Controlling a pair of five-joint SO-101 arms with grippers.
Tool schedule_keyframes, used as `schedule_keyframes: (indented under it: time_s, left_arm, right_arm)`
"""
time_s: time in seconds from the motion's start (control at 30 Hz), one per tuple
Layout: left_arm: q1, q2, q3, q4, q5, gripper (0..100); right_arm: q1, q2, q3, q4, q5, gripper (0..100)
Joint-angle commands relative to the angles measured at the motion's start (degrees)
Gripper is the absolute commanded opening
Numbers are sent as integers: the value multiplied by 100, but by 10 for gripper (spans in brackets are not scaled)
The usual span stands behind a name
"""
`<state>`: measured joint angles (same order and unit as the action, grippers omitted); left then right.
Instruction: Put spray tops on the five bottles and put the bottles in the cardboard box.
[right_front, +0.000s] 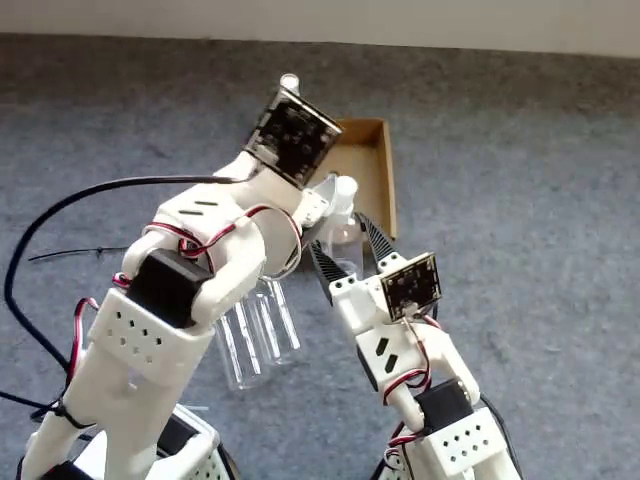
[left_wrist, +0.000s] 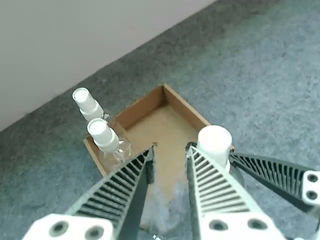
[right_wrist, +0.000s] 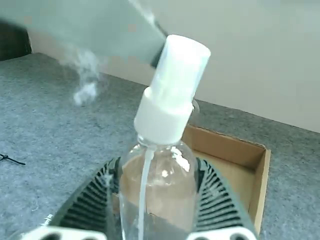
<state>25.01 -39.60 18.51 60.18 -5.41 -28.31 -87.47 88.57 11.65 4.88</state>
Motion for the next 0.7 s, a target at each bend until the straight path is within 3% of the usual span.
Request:
schedule_keyframes:
  time_s: [0.0,0.4,0.67]
  left_arm:
    - [-66,-330,268,-18,-176,104]
    - [-13,-822,-365,-53,-185,104]
    - [-13,-215,-558,-123,-185,108]
  right_arm:
    - [75,-75,-75,4,-53,4]
    - [75,-75,-75,4,-53,4]
    - [57,-75,-75,4,-53,4]
